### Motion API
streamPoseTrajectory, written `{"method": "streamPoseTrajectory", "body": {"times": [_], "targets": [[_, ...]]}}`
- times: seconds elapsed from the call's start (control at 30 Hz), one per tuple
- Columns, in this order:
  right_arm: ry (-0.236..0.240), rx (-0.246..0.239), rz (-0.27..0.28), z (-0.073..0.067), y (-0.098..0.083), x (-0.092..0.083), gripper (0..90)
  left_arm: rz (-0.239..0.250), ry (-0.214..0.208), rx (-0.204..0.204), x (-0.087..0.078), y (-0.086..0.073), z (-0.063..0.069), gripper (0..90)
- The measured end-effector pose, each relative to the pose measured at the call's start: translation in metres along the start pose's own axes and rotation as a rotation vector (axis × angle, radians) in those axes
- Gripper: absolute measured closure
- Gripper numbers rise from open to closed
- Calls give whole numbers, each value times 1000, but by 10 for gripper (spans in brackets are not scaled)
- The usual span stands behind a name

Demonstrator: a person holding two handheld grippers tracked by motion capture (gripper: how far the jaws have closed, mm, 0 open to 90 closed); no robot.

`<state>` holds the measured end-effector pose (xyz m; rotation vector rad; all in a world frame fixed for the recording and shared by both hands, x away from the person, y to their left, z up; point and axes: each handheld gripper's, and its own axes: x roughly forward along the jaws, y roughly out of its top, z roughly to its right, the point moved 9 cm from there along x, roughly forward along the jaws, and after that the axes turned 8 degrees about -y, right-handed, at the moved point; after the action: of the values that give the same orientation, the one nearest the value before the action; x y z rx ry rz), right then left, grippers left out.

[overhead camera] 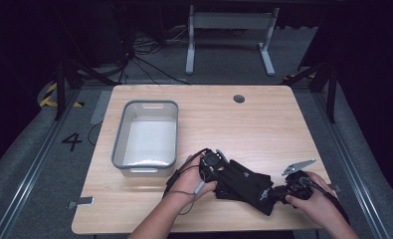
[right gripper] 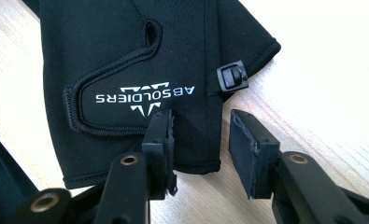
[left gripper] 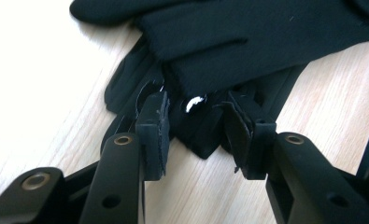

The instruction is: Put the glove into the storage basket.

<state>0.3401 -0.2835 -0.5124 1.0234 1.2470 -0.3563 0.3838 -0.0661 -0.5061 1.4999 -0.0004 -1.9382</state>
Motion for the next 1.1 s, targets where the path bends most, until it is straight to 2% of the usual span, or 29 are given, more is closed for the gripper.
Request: {"method": "streamPoseTrajectory", "body": {"times": [0.17,0.33,0.6,0.77,0.93,0.97,1.1], "targets": [[5,2,1,0,0,0,613,-9,23,21,3,2,0,606],[7,0,-1,0,1,1,614,12,44,40,3,6,0,594],[6,-10,1,-1,1,1,629,7,56,85,8,11,3,586],[-2,-20,5,-2,1,1,634,26,49,104,2,12,6,568],[3,-16,5,-2,1,1,633,37,74,132,2,17,7,567],[2,-18,5,-2,1,1,636,17,88,140,5,16,7,573],[-1,-22,3,-3,1,1,647,16,108,152,5,17,7,631]]}}
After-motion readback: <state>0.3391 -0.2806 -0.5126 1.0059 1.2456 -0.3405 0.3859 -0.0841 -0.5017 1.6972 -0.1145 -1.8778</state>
